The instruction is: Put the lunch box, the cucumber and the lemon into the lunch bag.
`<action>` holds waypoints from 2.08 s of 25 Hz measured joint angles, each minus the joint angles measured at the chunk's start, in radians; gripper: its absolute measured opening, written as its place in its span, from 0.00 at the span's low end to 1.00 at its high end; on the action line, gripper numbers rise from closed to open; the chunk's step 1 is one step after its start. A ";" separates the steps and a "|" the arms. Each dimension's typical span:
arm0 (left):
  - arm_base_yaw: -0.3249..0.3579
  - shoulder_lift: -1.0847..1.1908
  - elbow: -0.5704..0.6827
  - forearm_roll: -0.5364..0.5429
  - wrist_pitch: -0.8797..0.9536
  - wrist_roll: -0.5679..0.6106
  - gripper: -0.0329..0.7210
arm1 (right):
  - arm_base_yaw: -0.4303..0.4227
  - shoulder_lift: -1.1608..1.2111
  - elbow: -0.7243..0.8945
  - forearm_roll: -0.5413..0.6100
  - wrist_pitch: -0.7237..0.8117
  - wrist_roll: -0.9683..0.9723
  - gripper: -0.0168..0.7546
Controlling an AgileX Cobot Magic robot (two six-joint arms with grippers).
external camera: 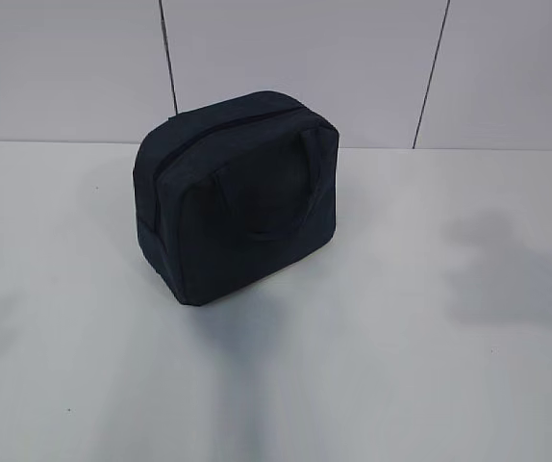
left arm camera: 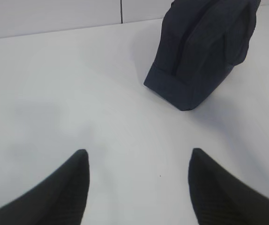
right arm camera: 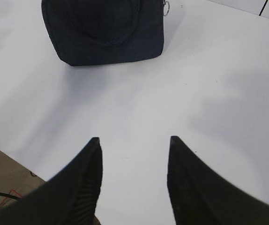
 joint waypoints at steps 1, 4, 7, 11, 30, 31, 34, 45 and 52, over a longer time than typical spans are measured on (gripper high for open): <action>0.000 -0.031 0.006 0.004 0.004 -0.012 0.66 | 0.000 -0.023 0.014 0.000 0.002 0.002 0.50; 0.000 -0.097 0.026 0.036 0.018 -0.048 0.66 | 0.000 -0.078 0.047 0.000 0.021 0.013 0.50; 0.000 -0.135 0.045 0.055 0.034 -0.064 0.66 | 0.000 -0.122 0.067 -0.002 0.046 0.038 0.50; 0.000 -0.166 0.078 0.057 0.034 -0.100 0.66 | 0.000 -0.181 0.092 -0.039 0.082 0.082 0.50; -0.079 -0.244 0.121 0.057 0.032 -0.157 0.66 | 0.000 -0.641 0.262 -0.283 0.153 0.368 0.50; -0.088 -0.244 0.121 0.057 0.032 -0.156 0.66 | 0.000 -0.644 0.264 -0.292 0.155 0.373 0.50; -0.105 -0.244 0.121 0.057 0.034 -0.159 0.66 | 0.000 -0.644 0.280 -0.299 0.166 0.384 0.50; -0.109 -0.244 0.121 0.086 0.040 -0.162 0.66 | 0.000 -0.644 0.295 -0.303 0.177 0.389 0.50; -0.109 -0.244 0.140 0.195 0.118 -0.208 0.66 | 0.000 -0.644 0.295 -0.306 0.179 0.391 0.50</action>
